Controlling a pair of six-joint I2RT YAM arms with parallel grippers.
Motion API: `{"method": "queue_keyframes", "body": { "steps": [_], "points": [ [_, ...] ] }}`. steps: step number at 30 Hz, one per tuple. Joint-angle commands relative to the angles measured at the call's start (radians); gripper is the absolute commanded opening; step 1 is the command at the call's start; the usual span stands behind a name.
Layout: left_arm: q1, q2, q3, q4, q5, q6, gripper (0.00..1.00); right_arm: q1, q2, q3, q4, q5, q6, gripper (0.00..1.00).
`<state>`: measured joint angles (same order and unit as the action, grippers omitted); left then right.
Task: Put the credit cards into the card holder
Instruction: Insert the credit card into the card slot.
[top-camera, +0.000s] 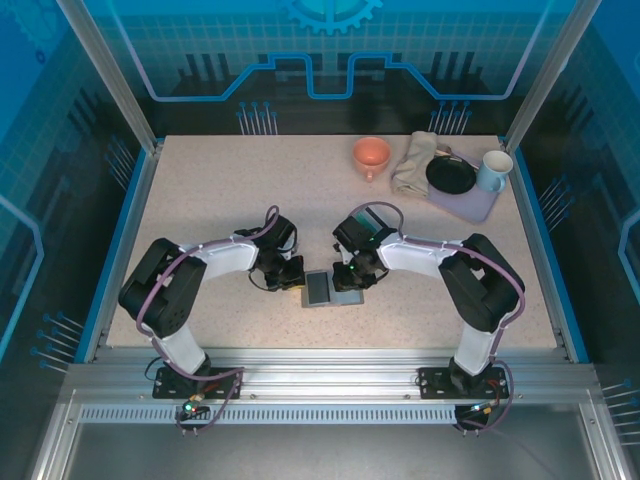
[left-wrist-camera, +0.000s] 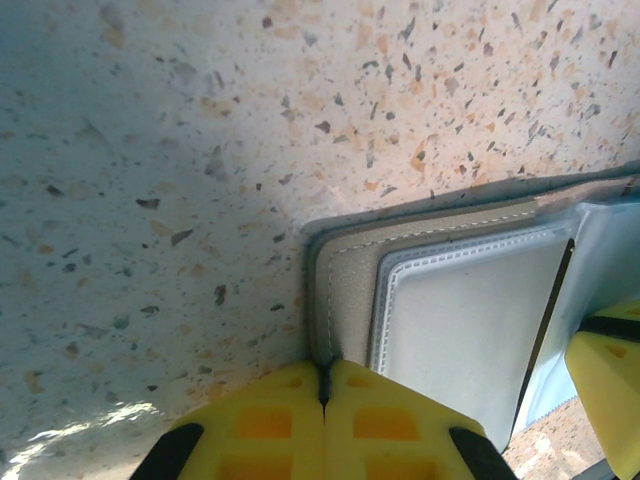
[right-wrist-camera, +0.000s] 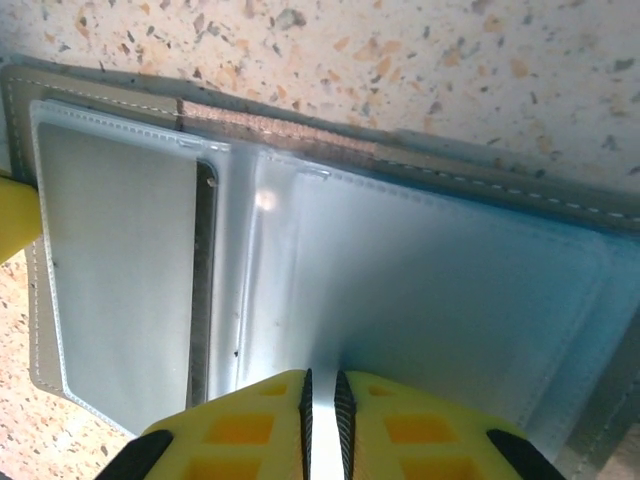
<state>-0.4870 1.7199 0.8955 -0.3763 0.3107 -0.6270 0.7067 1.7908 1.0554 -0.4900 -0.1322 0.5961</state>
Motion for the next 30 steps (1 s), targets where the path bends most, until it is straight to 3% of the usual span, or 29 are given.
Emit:
{"method": "queue_keyframes", "body": {
  "steps": [1, 8, 15, 24, 30],
  "points": [
    [-0.019, 0.074, -0.021, 0.017, -0.012, 0.014, 0.0, -0.014, -0.037, -0.018, -0.12, 0.086, -0.033, 0.19],
    [-0.018, 0.07, -0.017, 0.021, 0.006, 0.014, 0.0, 0.003, -0.138, 0.049, -0.12, 0.053, -0.041, 0.23],
    [-0.02, 0.06, 0.006, 0.013, 0.019, 0.019, 0.0, 0.038, -0.092, 0.053, 0.01, -0.116, -0.013, 0.23],
    [-0.02, 0.06, 0.03, -0.022, -0.01, 0.043, 0.0, 0.051, 0.045, 0.066, -0.04, 0.002, -0.003, 0.2],
    [-0.02, 0.044, 0.034, -0.024, -0.021, 0.049, 0.0, 0.048, 0.07, 0.052, -0.021, -0.044, -0.018, 0.21]
  ]
}}
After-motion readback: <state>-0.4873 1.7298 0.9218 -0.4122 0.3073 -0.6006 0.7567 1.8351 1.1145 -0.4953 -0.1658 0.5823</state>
